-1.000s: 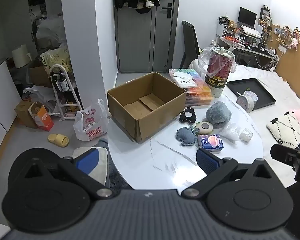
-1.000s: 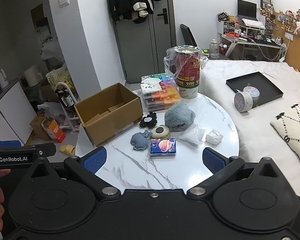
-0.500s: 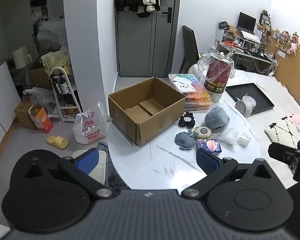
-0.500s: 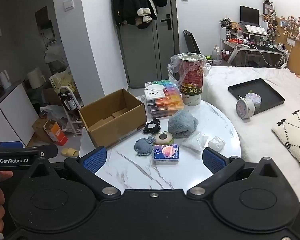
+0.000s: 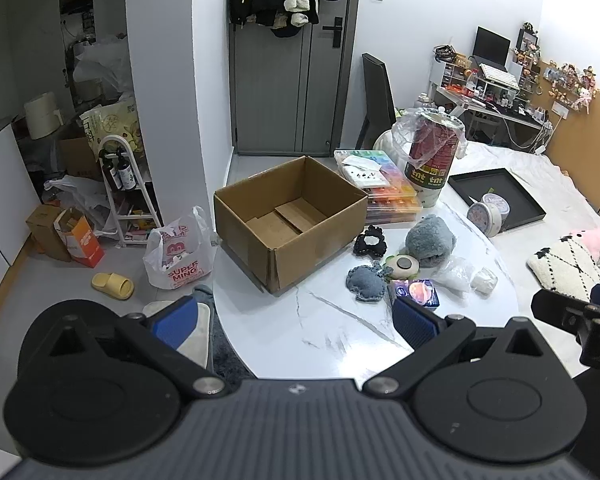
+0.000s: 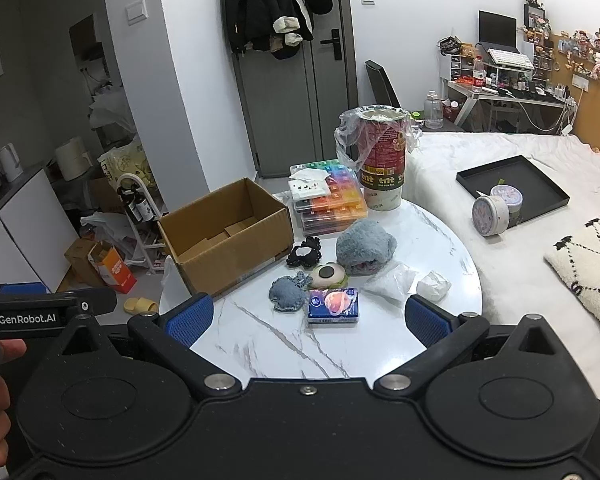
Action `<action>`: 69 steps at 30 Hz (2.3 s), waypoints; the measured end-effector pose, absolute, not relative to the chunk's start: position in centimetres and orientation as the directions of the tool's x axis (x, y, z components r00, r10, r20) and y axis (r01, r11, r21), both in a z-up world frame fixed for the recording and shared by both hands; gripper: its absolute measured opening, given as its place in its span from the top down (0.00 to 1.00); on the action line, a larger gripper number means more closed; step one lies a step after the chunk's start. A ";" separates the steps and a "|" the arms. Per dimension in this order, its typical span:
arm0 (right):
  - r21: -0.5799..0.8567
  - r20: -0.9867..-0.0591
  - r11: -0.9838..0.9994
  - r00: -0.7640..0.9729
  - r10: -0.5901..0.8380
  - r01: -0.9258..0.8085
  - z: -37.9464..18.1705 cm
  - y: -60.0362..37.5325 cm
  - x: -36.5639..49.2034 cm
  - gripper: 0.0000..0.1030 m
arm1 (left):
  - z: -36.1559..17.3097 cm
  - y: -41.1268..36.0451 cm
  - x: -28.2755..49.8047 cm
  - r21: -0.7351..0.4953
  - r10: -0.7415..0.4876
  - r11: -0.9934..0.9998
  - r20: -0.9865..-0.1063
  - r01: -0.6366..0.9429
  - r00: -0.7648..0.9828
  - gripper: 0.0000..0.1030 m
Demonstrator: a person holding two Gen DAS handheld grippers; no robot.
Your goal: Organize soft objects
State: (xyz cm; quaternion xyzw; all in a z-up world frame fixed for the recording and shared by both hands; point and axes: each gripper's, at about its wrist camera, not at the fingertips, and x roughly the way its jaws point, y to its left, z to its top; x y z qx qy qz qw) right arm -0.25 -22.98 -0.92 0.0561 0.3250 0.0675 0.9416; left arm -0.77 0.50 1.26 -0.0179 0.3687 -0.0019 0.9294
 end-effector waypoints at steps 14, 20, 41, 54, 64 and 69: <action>0.147 -0.608 0.985 0.778 0.159 -0.087 -1.3 -23.0 -0.3 0.00 | 1.5 0.5 -0.9 -0.039 -0.017 0.999 -0.683 -0.013 0.730 0.00; 0.151 -0.608 0.985 0.777 0.163 -0.089 -1.3 -23.0 -0.3 0.00 | 1.5 0.6 -0.9 -0.040 -0.018 0.999 -0.682 -0.013 0.731 0.00; 0.148 -0.607 0.985 0.778 0.162 -0.090 -1.2 -22.9 -0.3 0.00 | 1.8 1.0 -1.1 -0.051 -0.019 0.998 -0.679 -0.021 0.734 0.00; 0.146 -0.609 0.985 0.776 0.164 -0.093 -1.3 -23.0 -0.5 0.00 | 1.4 0.7 -1.3 -0.056 -0.029 0.998 -0.682 -0.013 0.731 0.00; 0.158 -0.620 0.983 0.766 0.173 -0.095 -2.0 -23.4 -0.2 0.00 | 0.2 -0.4 -0.6 -0.060 -0.046 0.998 -0.694 0.005 0.718 0.00; 0.150 -0.629 0.985 0.761 0.162 -0.085 -2.6 -23.9 0.1 0.00 | -0.6 -1.1 0.0 -0.060 -0.062 0.998 -0.702 0.028 0.709 0.01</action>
